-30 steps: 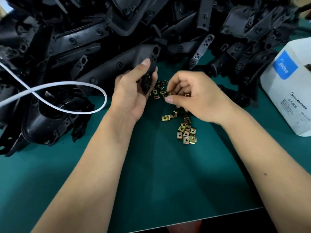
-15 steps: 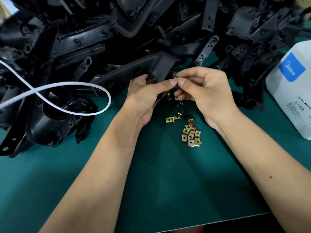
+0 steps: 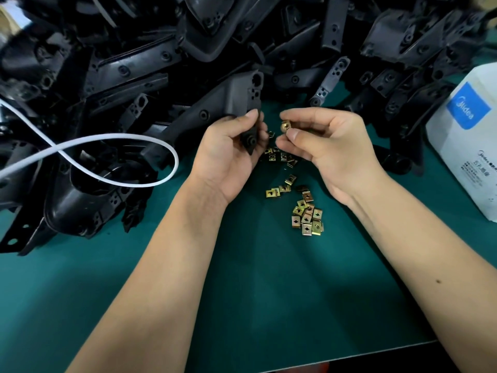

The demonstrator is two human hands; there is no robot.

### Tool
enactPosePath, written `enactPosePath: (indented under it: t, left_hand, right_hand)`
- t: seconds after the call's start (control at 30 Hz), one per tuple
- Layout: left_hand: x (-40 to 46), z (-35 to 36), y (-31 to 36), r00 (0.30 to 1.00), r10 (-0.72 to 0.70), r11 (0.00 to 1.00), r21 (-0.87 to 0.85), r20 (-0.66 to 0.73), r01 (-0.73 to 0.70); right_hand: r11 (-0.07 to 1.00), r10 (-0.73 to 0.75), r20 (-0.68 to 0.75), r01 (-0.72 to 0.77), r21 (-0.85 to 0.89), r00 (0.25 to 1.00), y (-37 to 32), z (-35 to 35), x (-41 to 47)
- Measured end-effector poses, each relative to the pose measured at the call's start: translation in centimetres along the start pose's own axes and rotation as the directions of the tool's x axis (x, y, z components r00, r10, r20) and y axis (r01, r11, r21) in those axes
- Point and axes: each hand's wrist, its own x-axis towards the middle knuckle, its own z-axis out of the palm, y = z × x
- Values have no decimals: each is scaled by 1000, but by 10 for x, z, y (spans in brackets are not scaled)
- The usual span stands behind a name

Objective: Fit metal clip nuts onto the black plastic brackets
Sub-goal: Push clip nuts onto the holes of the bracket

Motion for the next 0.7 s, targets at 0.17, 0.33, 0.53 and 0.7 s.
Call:
enactPosePath:
  t: [0.17,0.33,0.53,0.7]
  left_hand:
    - [-2,-2,4,999,-30,995,-91,14,32]
    - [1,-3,2,999,-39,999,-29,-9,39]
    - [0,-1,-4,999,-25,997,78,19,24]
    - [0,0,-6,999,18,996,89,43,-22]
  right_hand:
    - [999,6,-2,-7,-31,1000,1,1,-1]
    - [995,-21,-38,17,-98,999,-1,1,-2]
    - [984,-62,-51,53,-170,997,-2,3,-4]
    - [978,-93,-34,85,-193,995,-3,6,-5]
